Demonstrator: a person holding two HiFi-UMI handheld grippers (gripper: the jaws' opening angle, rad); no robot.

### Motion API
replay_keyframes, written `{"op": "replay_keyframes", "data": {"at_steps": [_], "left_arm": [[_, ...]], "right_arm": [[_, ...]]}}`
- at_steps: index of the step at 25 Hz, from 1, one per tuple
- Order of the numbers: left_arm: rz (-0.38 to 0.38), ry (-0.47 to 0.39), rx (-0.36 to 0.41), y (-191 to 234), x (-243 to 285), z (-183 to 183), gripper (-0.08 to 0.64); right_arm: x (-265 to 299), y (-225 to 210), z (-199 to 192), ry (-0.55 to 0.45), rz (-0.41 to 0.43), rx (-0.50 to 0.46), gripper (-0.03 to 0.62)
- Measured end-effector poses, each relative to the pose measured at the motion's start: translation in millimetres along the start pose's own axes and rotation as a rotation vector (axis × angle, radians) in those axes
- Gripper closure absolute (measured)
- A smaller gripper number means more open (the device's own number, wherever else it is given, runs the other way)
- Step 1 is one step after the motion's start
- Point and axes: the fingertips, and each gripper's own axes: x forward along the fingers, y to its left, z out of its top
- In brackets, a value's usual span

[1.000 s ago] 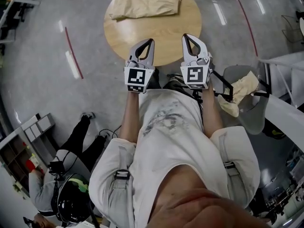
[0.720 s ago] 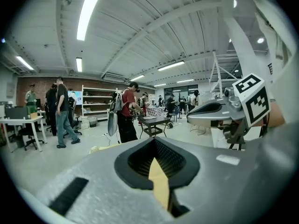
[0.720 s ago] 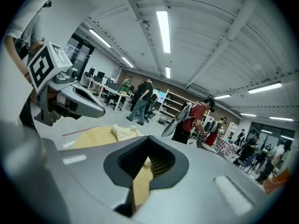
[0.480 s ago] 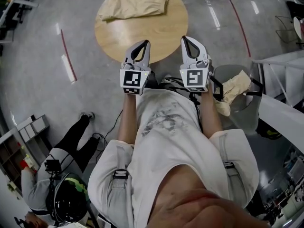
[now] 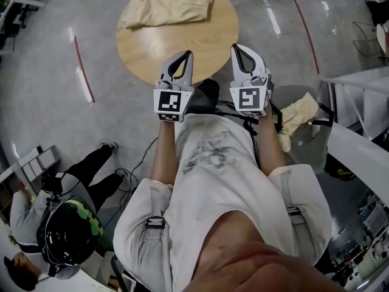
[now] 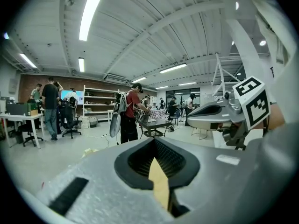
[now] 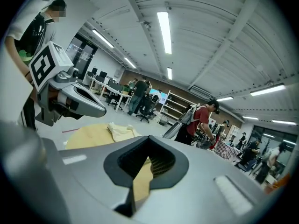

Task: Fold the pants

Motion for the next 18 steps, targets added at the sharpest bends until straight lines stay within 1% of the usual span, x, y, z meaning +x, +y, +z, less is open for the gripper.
{"op": "replay_keyframes", "data": {"at_steps": [8, 11, 18], "left_arm": [[0.029, 0.01, -0.035, 19, 44, -4, 0.552], [0.048, 0.022, -0.054, 30, 63, -6, 0.552], [0.064, 0.057, -0.082, 53, 104, -15, 0.552]], "right_arm": [[47, -28, -9, 0.005, 0.04, -0.037, 0.584], [69, -38, -10, 0.007, 0.069, -0.043, 0.583], [122, -56, -20, 0.033, 0.127, -0.059, 0.583]]}}
